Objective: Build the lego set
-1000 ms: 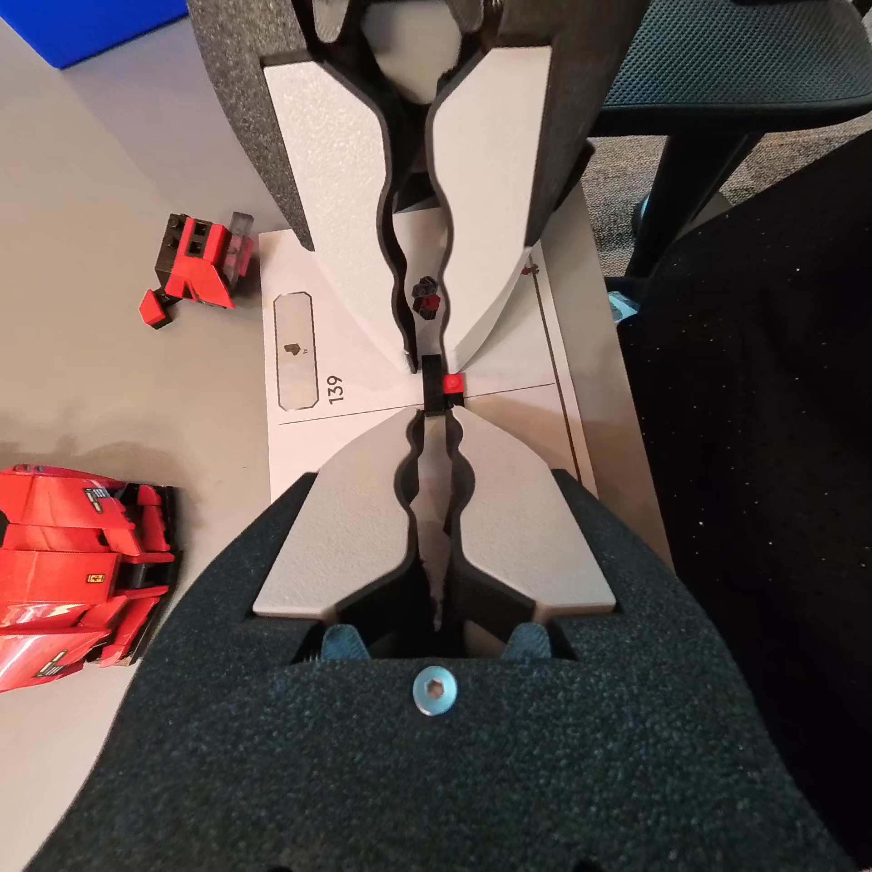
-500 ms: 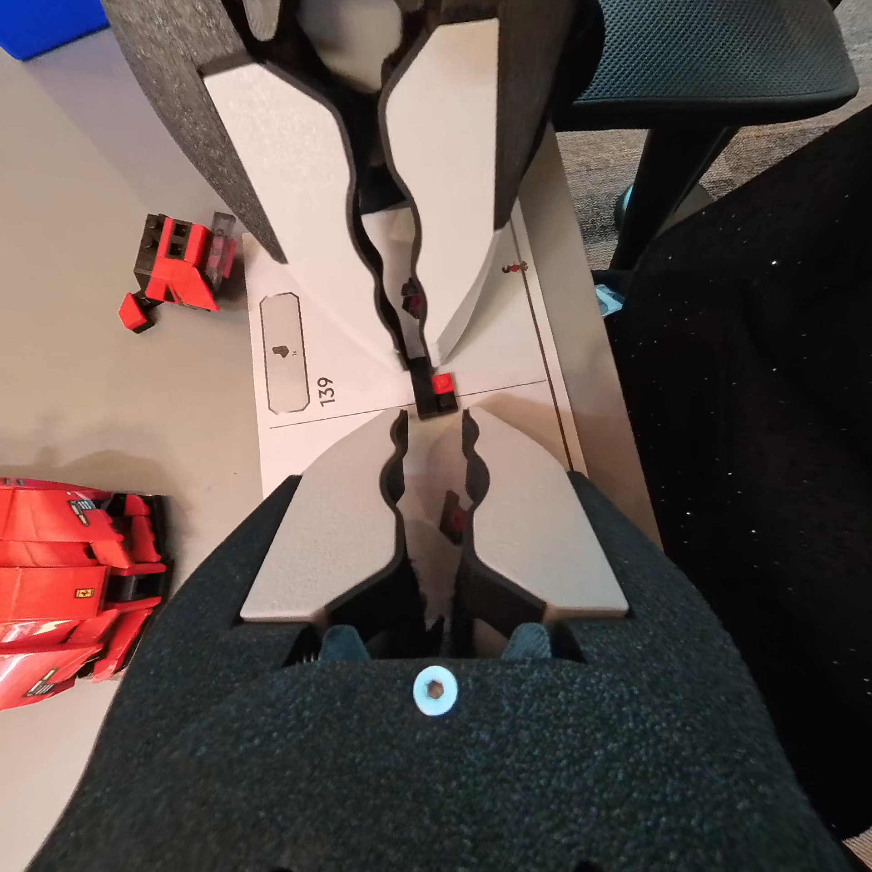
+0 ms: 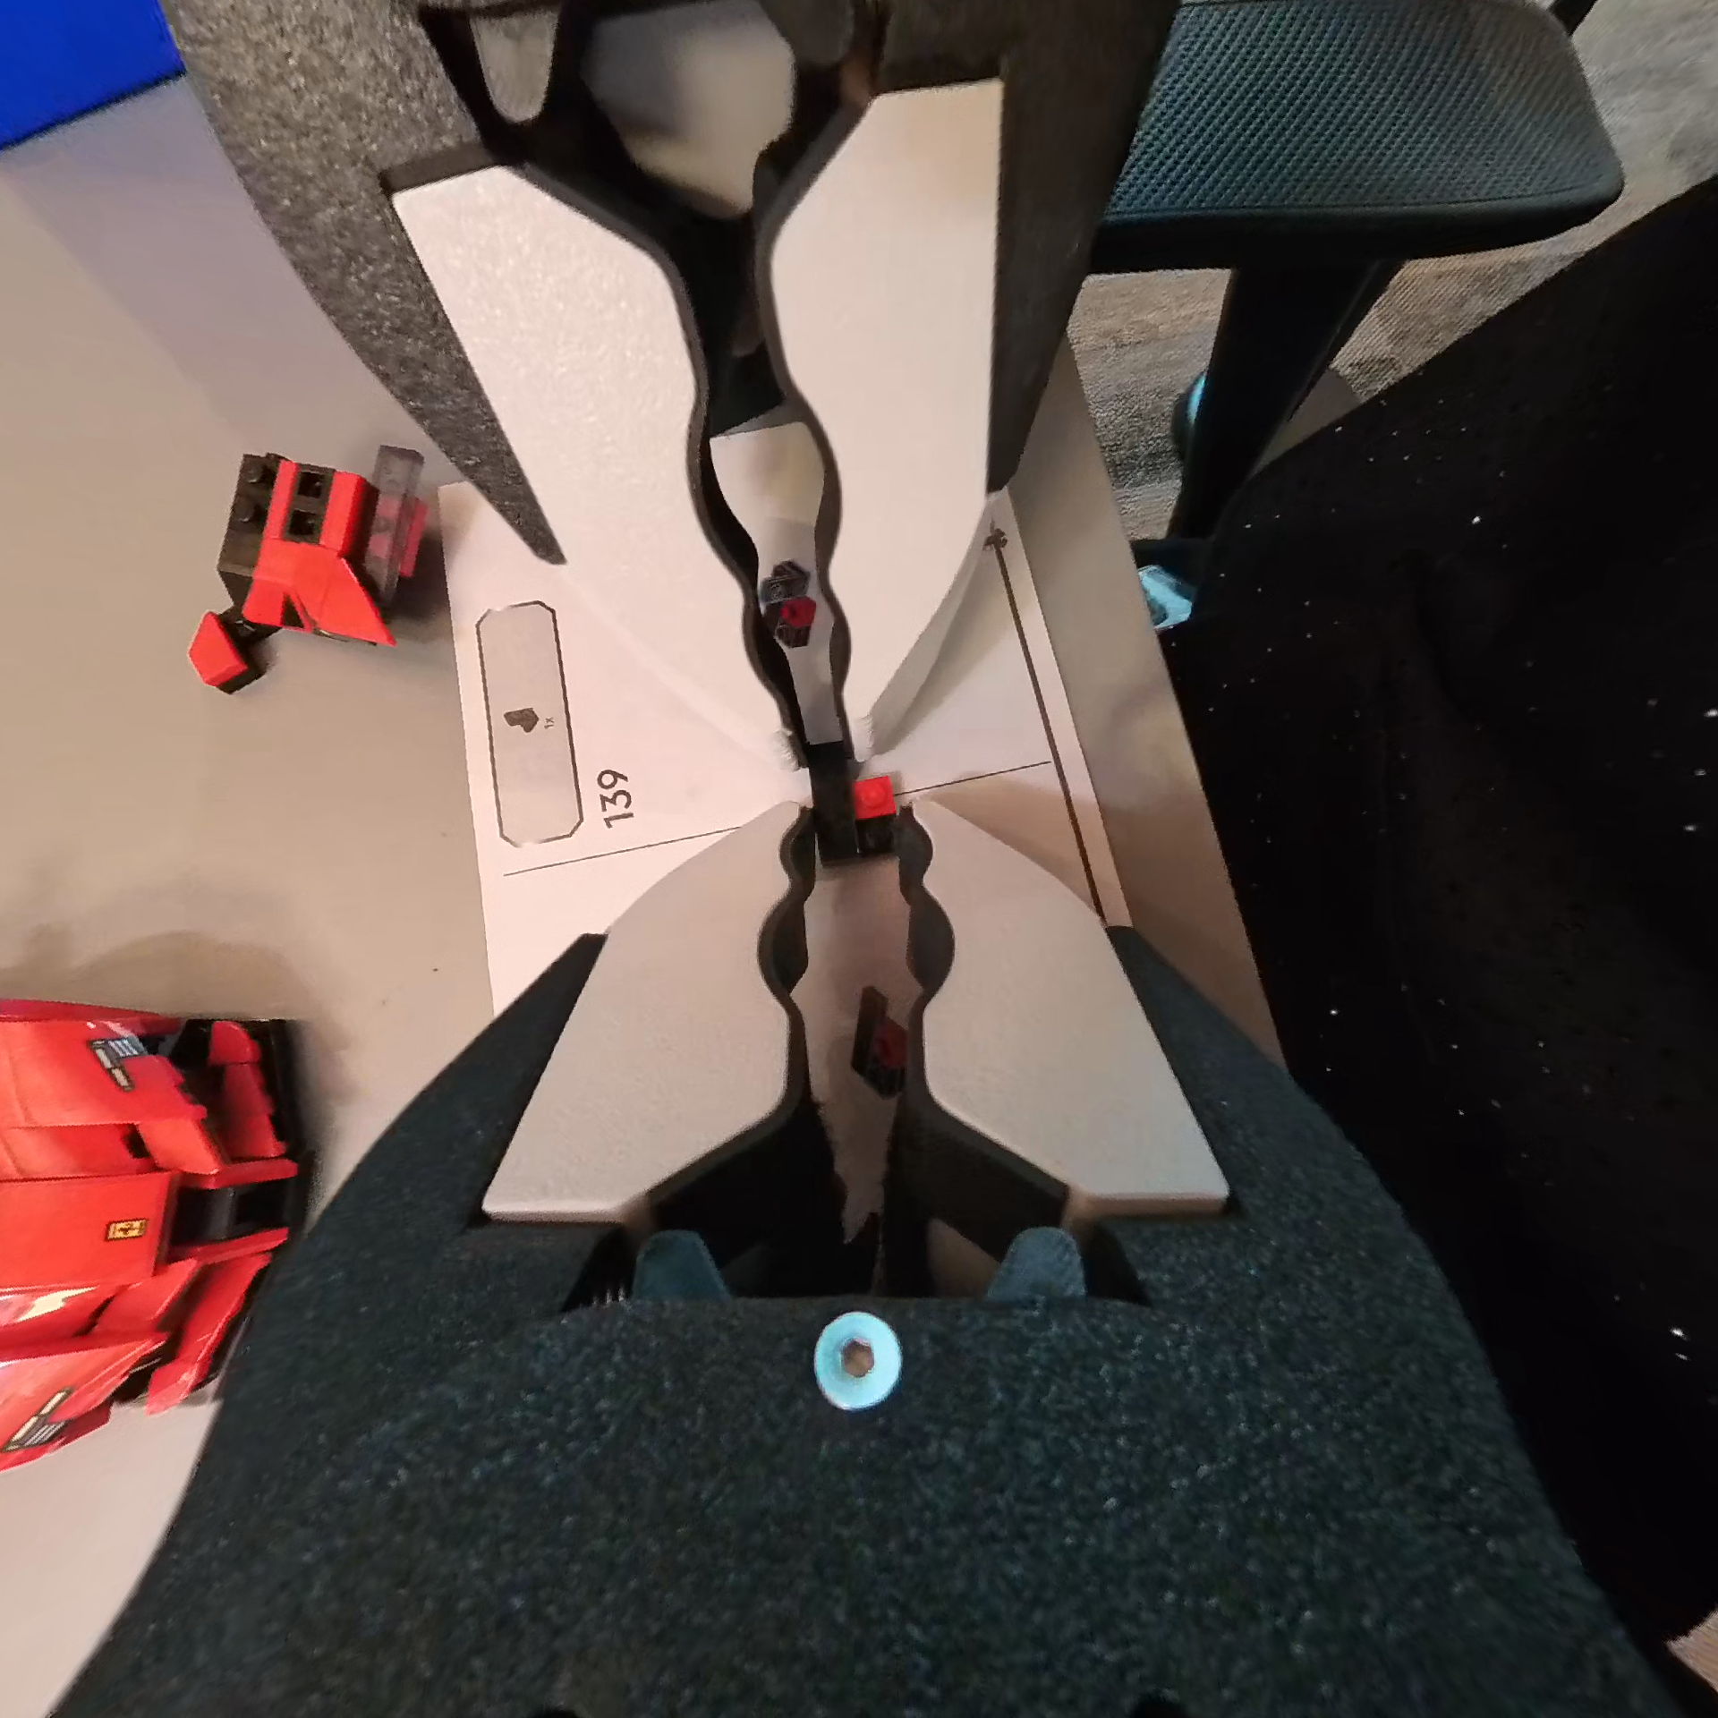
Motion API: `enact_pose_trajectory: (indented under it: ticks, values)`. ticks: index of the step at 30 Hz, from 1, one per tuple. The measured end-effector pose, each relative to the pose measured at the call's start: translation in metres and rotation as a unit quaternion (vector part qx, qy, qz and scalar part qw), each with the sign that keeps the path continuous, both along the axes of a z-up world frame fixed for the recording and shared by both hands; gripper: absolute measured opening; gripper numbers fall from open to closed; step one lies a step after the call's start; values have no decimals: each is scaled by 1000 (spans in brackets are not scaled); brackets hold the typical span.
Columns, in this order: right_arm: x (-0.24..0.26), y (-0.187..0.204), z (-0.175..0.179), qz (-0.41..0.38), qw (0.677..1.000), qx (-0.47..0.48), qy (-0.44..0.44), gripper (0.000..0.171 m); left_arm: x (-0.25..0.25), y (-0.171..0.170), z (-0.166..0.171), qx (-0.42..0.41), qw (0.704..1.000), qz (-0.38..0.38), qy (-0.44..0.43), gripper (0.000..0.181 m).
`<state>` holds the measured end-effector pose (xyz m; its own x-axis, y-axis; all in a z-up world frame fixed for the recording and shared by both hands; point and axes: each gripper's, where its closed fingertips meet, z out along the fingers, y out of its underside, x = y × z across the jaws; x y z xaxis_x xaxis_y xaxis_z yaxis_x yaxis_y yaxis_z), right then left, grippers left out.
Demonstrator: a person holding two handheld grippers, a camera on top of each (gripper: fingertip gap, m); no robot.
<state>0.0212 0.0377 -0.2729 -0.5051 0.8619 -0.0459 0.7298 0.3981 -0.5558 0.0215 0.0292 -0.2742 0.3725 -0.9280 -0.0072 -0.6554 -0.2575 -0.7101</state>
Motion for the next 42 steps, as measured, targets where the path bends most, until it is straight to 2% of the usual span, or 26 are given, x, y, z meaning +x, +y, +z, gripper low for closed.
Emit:
enact_pose_trajectory:
  ticks: [9, 42]
  values:
    - [0, -1, 0, 40, 999, 16, -1, 8, 0, 0, 0, -8, 1000, -4, -10, 17]
    - [1, -4, -2, 47, 998, 25, -20, 8, 1, -3, 0, -9, 1000, -19, -10, 17]
